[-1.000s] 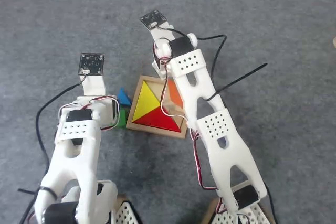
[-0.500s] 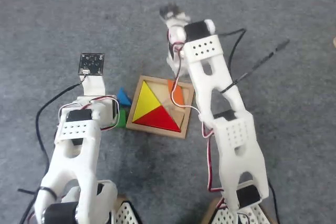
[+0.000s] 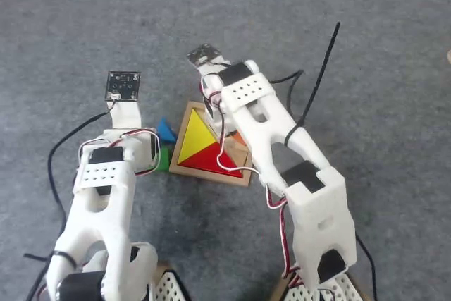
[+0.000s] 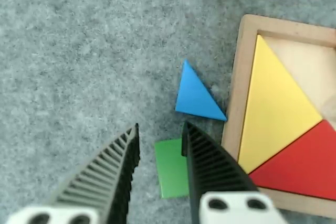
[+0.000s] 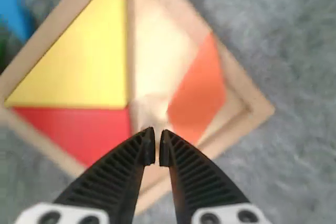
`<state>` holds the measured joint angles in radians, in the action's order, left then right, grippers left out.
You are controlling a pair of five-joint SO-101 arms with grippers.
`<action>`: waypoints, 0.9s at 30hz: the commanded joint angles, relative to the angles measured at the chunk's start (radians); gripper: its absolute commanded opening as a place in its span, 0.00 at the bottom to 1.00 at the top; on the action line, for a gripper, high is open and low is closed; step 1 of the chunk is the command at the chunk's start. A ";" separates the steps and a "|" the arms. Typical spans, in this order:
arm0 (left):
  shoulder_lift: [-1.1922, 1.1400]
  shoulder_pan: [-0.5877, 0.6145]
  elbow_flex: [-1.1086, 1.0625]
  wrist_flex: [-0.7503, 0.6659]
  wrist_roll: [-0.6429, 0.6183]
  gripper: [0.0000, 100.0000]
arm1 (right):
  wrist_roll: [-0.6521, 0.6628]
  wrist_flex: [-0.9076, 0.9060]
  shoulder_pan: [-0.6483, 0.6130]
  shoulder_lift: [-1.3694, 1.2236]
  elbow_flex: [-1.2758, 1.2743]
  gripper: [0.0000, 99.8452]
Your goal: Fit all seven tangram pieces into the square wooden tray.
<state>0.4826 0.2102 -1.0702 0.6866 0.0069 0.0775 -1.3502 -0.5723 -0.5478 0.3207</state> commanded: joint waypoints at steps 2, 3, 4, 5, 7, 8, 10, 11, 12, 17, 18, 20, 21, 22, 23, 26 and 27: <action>0.003 -0.009 0.013 -0.021 0.009 0.13 | -0.029 0.134 0.021 0.074 -0.049 0.13; 0.003 -0.009 0.013 -0.021 0.009 0.13 | -0.028 0.156 0.019 0.074 -0.063 0.16; 0.003 -0.009 0.013 -0.021 0.009 0.13 | -0.028 0.173 0.019 0.074 -0.077 0.18; 0.003 -0.009 0.013 -0.021 0.009 0.13 | -0.028 0.185 0.022 0.074 -0.089 0.20; 0.003 -0.009 0.013 -0.021 0.009 0.13 | -0.028 0.193 0.028 0.074 -0.101 0.21; 0.003 -0.009 0.013 -0.021 0.009 0.13 | -0.028 0.193 0.035 0.074 -0.104 0.20; 0.003 -0.009 0.013 -0.021 0.009 0.13 | -0.028 0.193 0.044 0.074 -0.106 0.20; 0.003 -0.009 0.013 -0.021 0.009 0.13 | -0.028 0.193 0.048 0.073 -0.106 0.20; 0.003 -0.009 0.013 -0.021 0.009 0.13 | -0.028 0.193 0.051 0.071 -0.106 0.21; 0.003 -0.009 0.013 -0.021 0.009 0.13 | -0.026 0.193 0.056 0.022 -0.104 0.21; 0.003 -0.009 0.013 -0.020 0.009 0.13 | -0.026 0.189 0.056 0.019 -0.103 0.21; 0.003 -0.009 0.013 -0.020 0.009 0.13 | -0.026 0.191 0.064 0.027 -0.100 0.21; 0.003 -0.009 0.013 -0.020 0.009 0.13 | -0.026 0.191 0.070 0.028 -0.100 0.21; 0.003 -0.009 0.013 -0.020 0.009 0.13 | -0.026 0.191 0.079 0.030 -0.100 0.21; 0.003 -0.009 0.013 -0.020 0.009 0.13 | -0.028 0.191 0.091 0.031 -0.103 0.21; 0.003 -0.009 0.013 -0.020 0.009 0.13 | -0.031 0.185 0.133 0.042 -0.104 0.21; 0.003 -0.009 0.013 -0.020 0.009 0.13 | -0.031 0.183 0.140 0.045 -0.104 0.21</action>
<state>0.4826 0.2102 -1.0702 0.6866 0.0069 0.0606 -1.1676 -0.4803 -0.5309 0.2117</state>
